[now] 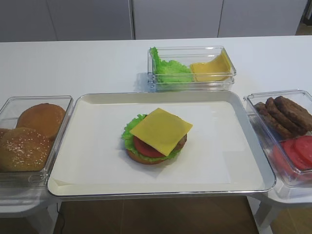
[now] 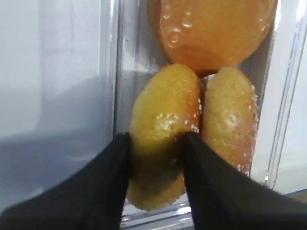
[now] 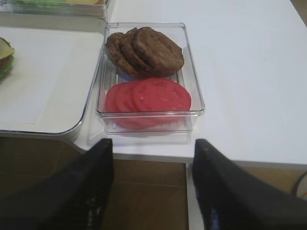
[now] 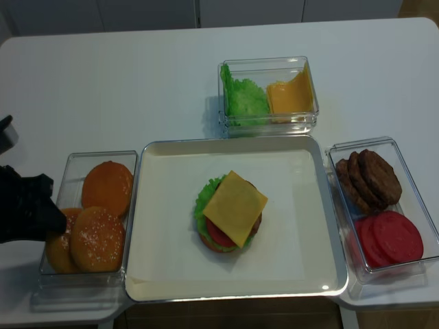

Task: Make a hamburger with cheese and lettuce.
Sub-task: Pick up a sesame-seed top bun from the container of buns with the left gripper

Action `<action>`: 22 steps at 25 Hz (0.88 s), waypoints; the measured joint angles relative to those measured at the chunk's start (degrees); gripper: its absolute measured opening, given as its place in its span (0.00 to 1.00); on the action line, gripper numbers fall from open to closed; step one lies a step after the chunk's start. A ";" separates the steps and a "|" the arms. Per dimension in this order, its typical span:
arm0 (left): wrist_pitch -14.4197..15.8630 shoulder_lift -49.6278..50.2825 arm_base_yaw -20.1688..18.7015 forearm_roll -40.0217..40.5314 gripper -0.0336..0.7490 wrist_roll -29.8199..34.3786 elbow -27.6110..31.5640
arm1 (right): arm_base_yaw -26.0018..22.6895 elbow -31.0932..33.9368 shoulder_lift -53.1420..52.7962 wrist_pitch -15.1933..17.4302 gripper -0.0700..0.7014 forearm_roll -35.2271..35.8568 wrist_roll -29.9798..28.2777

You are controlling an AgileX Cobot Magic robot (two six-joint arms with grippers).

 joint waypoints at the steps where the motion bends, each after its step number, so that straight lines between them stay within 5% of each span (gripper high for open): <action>1: 0.02 0.00 0.00 -0.12 0.37 0.24 0.00 | 0.00 0.00 0.00 0.00 0.61 0.00 0.00; 22: 2.43 -0.10 0.00 -0.39 0.31 3.42 -1.95 | 0.00 0.00 0.00 0.00 0.61 0.00 -0.12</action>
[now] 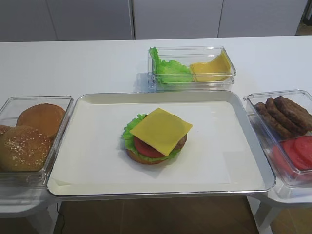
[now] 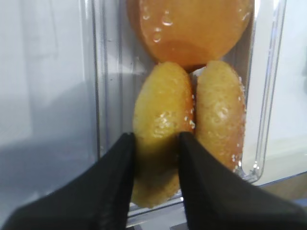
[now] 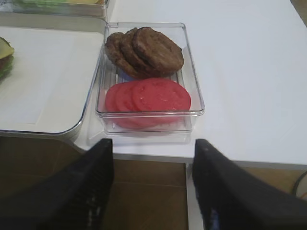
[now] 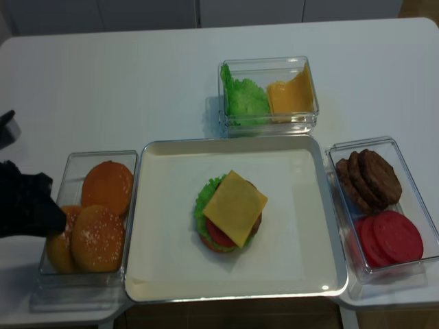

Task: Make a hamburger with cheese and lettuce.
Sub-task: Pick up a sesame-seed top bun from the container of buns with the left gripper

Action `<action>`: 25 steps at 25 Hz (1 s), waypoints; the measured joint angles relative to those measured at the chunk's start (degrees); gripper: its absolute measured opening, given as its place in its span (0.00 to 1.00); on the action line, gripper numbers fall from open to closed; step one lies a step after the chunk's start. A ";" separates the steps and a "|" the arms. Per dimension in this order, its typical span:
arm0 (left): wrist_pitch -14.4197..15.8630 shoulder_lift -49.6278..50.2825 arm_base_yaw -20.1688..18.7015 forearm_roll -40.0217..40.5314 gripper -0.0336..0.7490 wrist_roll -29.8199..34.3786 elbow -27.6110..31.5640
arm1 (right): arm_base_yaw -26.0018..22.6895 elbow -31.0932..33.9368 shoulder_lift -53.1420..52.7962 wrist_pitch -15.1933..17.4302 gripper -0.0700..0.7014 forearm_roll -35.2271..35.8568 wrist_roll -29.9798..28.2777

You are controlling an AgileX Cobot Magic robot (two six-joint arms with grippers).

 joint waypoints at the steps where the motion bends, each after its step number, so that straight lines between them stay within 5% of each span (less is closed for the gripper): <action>1: 0.28 0.00 0.00 -0.11 0.29 0.10 -0.45 | 0.00 0.00 0.00 0.00 0.61 0.00 0.00; 25: 1.42 -1.01 0.00 -1.20 0.19 0.23 -1.39 | 0.00 0.00 0.00 0.00 0.61 0.00 0.10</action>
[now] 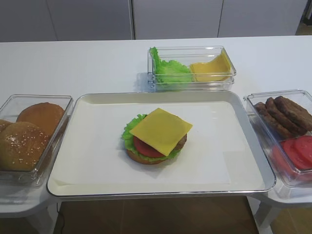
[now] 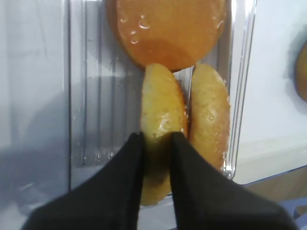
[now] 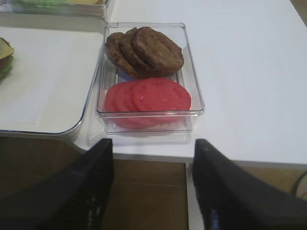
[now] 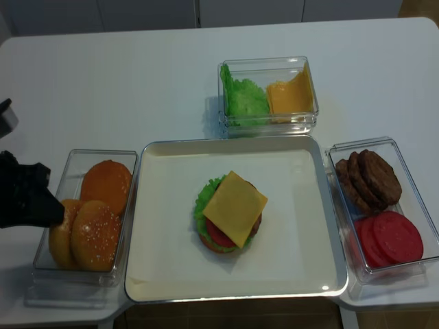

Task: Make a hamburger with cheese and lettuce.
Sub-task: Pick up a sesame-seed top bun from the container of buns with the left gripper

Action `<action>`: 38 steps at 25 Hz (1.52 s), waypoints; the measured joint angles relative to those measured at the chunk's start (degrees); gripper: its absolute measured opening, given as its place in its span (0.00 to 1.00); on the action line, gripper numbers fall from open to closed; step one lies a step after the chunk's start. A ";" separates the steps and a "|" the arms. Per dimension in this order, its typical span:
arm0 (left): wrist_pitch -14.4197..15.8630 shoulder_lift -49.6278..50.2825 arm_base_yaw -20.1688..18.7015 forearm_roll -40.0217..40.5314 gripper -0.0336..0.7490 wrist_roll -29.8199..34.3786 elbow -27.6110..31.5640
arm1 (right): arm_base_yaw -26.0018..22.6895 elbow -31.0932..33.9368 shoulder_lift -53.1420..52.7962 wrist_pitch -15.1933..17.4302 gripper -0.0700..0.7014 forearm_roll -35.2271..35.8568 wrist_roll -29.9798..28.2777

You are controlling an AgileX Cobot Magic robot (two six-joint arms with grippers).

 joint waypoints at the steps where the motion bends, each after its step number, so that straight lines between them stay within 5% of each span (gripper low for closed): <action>1: 0.00 -0.17 0.00 0.00 0.18 0.00 0.00 | 0.00 0.00 0.00 0.00 0.61 0.00 0.00; 23: 0.00 -0.74 0.00 -0.96 0.13 0.26 -0.04 | 0.00 0.00 0.00 0.00 0.61 0.00 0.00; 38: -0.24 -0.74 0.00 -0.71 0.35 0.26 -0.04 | 0.00 0.00 0.00 0.00 0.61 0.00 0.00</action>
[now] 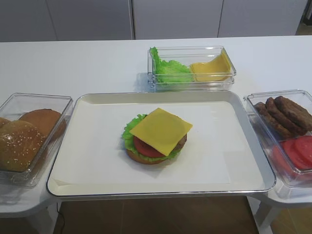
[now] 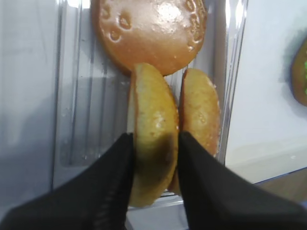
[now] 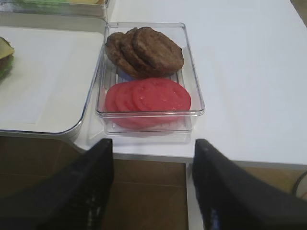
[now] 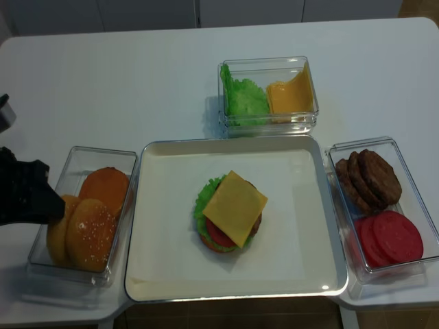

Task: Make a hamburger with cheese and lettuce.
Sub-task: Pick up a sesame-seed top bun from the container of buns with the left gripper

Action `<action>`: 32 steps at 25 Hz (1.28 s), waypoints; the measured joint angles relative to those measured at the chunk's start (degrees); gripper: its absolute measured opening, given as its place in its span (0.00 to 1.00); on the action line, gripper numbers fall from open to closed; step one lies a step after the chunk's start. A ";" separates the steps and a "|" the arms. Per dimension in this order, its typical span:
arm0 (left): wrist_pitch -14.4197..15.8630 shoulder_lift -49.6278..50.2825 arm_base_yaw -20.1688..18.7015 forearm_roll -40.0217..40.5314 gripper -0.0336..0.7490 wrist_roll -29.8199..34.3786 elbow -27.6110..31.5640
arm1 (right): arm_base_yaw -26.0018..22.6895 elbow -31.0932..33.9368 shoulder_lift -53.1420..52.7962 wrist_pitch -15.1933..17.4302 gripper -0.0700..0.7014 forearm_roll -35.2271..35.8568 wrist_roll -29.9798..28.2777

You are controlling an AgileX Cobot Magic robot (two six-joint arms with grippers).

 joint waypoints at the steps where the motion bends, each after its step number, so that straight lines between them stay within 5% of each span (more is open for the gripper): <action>1: 0.00 0.00 0.00 0.00 0.35 0.00 0.00 | 0.00 0.00 0.00 0.00 0.61 0.00 0.00; 12: 0.00 0.00 0.00 0.30 0.44 0.00 0.00 | 0.00 0.00 0.00 0.00 0.61 0.00 0.00; 32: -0.67 0.00 0.00 1.08 0.41 0.00 1.17 | 0.00 0.00 0.00 0.00 0.61 0.00 0.00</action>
